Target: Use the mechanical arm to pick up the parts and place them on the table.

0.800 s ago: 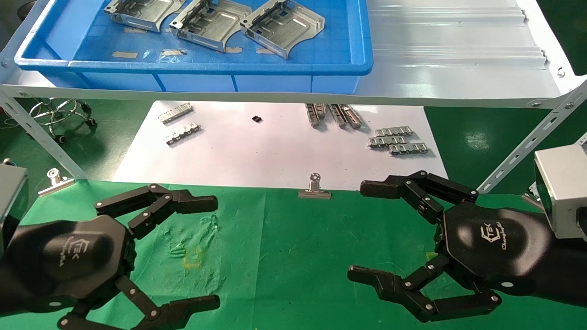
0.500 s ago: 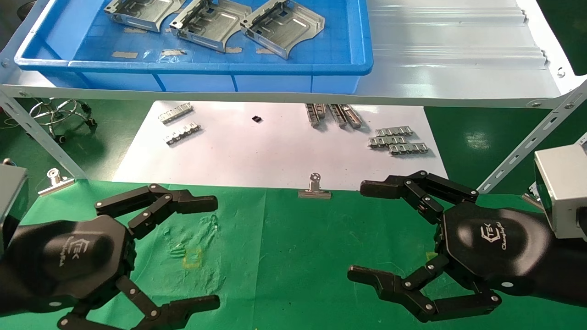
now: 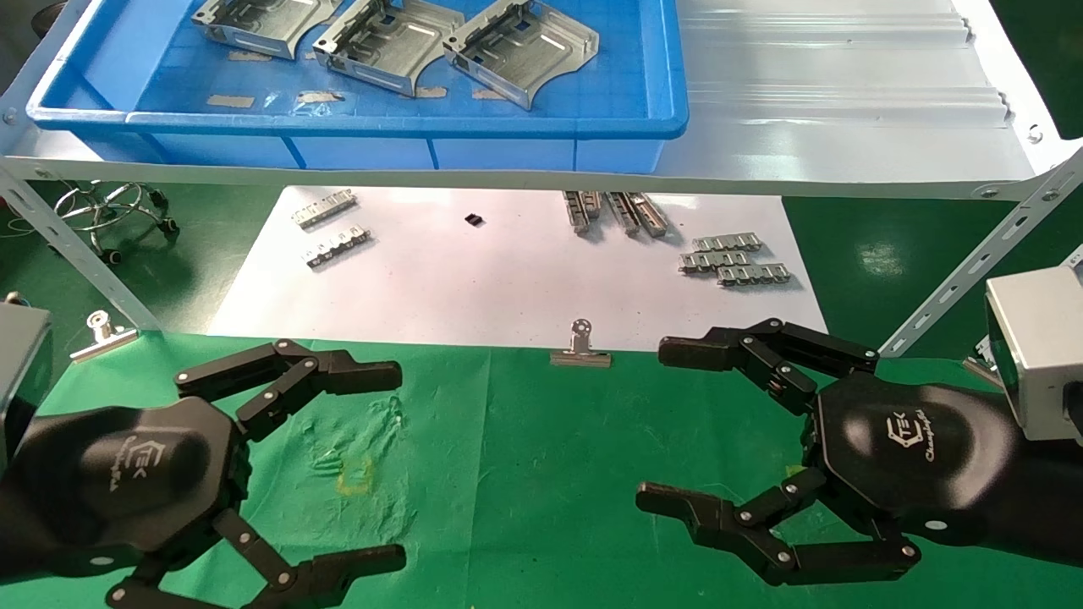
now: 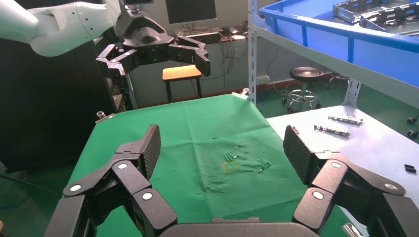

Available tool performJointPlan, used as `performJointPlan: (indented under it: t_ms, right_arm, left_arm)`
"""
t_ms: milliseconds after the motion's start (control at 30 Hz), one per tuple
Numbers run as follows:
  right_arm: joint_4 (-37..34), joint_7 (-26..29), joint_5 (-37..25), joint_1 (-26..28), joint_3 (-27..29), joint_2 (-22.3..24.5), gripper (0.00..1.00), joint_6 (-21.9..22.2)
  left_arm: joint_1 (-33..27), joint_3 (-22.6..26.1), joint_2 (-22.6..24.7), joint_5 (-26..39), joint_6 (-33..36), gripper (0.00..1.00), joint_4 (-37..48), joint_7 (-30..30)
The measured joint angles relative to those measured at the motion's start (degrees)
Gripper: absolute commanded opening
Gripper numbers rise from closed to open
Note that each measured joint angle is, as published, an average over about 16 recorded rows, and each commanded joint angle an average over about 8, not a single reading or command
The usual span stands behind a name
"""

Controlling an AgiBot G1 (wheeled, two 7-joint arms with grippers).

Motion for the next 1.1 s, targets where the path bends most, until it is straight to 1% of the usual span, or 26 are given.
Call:
performJointPlan:
  t_ms: [233,433,800,1100]
  right_arm:
    - [0.0,0.0,0.0,0.0,0.0,0.0,0.0,0.0]
    - [0.0,0.0,0.0,0.0,0.0,0.0,0.0,0.0]
    - [0.0,0.0,0.0,0.0,0.0,0.0,0.0,0.0]
    - [0.0,0.0,0.0,0.0,0.0,0.0,0.0,0.0]
  left_arm:
    - [-0.45,-0.69,0.41,-0.25,-3.16,1.0,-1.02,-0.63]
    - [-2.3,-0.67,2.12,0.99,-7.56,1.0,-0.8,-1.43]
    - [-9.36,1.16,7.03,6.1,-14.27,1.0,4.0,-2.49]
    - [-16.89,3.49,11.75,11.61,-18.87,1.0,12.6,-2.33]
